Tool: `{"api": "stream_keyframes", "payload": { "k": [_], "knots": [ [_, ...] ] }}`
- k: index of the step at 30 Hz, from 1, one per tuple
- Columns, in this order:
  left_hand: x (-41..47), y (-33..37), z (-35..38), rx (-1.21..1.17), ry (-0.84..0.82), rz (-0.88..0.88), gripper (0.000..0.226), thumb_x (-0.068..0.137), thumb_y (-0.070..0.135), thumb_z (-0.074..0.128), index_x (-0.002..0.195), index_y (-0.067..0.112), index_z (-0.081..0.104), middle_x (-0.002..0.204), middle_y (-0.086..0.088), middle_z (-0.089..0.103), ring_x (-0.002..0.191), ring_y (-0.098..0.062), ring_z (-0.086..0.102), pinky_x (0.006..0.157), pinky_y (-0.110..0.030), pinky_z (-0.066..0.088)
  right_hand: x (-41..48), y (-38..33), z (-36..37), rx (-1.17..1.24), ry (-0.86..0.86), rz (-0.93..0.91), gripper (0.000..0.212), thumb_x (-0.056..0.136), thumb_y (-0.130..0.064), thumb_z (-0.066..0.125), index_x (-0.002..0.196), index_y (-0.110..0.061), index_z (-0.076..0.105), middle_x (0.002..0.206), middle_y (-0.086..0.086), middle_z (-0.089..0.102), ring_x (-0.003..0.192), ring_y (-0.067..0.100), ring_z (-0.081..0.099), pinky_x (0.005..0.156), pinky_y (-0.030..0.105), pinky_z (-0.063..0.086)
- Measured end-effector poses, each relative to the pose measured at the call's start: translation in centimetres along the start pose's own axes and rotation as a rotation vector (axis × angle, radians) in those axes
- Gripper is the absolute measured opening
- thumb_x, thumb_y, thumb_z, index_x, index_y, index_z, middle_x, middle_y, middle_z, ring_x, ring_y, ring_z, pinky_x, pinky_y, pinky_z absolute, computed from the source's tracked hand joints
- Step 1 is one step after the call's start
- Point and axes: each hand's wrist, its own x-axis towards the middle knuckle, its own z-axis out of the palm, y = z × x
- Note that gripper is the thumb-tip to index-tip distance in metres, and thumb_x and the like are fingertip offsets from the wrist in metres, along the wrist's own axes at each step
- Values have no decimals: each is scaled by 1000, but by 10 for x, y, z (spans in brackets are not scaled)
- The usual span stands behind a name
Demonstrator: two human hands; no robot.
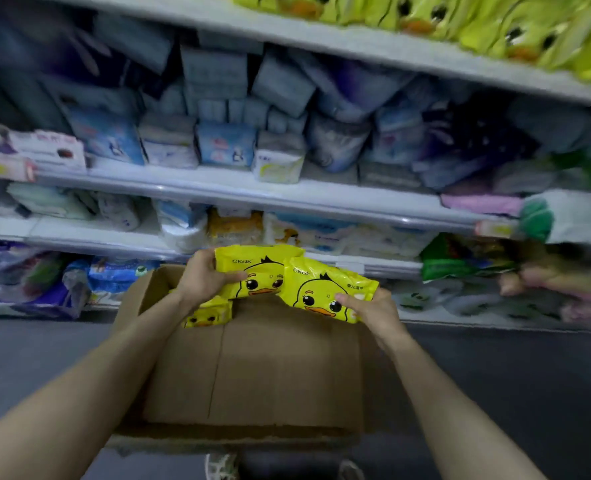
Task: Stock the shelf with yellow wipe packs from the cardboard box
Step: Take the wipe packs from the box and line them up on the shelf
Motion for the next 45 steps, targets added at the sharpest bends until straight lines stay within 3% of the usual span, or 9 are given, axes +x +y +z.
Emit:
{"api": "stream_keyframes", "payload": {
  "k": [5, 10, 14, 21, 24, 29, 35, 40, 45],
  "knots": [
    [-21, 117, 24, 12, -18, 203, 34, 70, 0, 78, 101, 6, 65, 85, -3, 70, 67, -3, 64, 62, -10, 50, -26, -69, -96, 20, 66, -150, 24, 69, -12, 81, 90, -11, 69, 75, -1, 69, 64, 9, 62, 55, 20, 48],
    [-46, 216, 83, 6, 11, 380, 27, 68, 2, 80, 87, 16, 66, 81, -4, 72, 66, -9, 65, 69, -27, 56, -49, -107, -209, 31, 102, -317, 23, 69, -8, 80, 89, -11, 70, 87, 0, 74, 77, 13, 68, 74, 27, 52],
    [-74, 285, 142, -27, 26, 499, 28, 69, 0, 79, 86, 17, 66, 65, 17, 69, 59, 2, 64, 58, -14, 53, -70, -127, -299, 78, 115, -390, 18, 75, -1, 75, 87, -12, 67, 66, -12, 71, 59, 2, 65, 50, 13, 46],
    [-106, 388, 232, -47, -7, 618, 28, 71, 7, 79, 93, 20, 67, 89, 0, 72, 79, -9, 68, 73, -24, 53, -92, -145, -434, 61, 222, -445, 18, 72, -15, 80, 84, -9, 68, 76, -1, 69, 59, 9, 56, 54, 21, 44],
    [-108, 423, 263, -53, -25, 641, 25, 71, 7, 79, 88, 19, 64, 82, 2, 70, 69, -8, 66, 56, -21, 54, -93, -147, -474, 87, 258, -483, 13, 72, -12, 79, 80, -13, 70, 71, -4, 69, 57, 7, 57, 48, 18, 44],
    [-98, 472, 308, -30, -66, 680, 28, 70, 13, 79, 93, 23, 65, 92, 4, 71, 90, -16, 67, 90, -39, 51, -80, -152, -525, 107, 317, -516, 13, 72, -10, 80, 78, -13, 70, 70, 2, 67, 61, 16, 55, 49, 22, 45],
    [-64, 526, 367, 8, -29, 723, 25, 73, 14, 79, 72, 22, 56, 62, 5, 53, 55, -11, 45, 56, -26, 37, -38, -168, -571, 110, 347, -548, 16, 71, -15, 81, 81, -12, 70, 76, 3, 72, 66, 17, 60, 61, 28, 48],
    [-9, 565, 401, 119, -5, 698, 42, 64, 31, 84, 88, 3, 64, 87, -21, 68, 72, -33, 62, 71, -45, 52, 17, -190, -605, 121, 342, -582, 20, 73, -13, 79, 90, -12, 68, 84, 5, 71, 74, 19, 62, 62, 27, 48],
    [41, 610, 433, 214, 13, 707, 26, 71, 20, 82, 81, 5, 64, 74, -6, 62, 70, -21, 54, 60, -29, 42, 76, -217, -640, 73, 328, -590, 18, 75, -12, 77, 92, -12, 70, 79, -2, 72, 69, 14, 64, 60, 23, 49]
  ]
}}
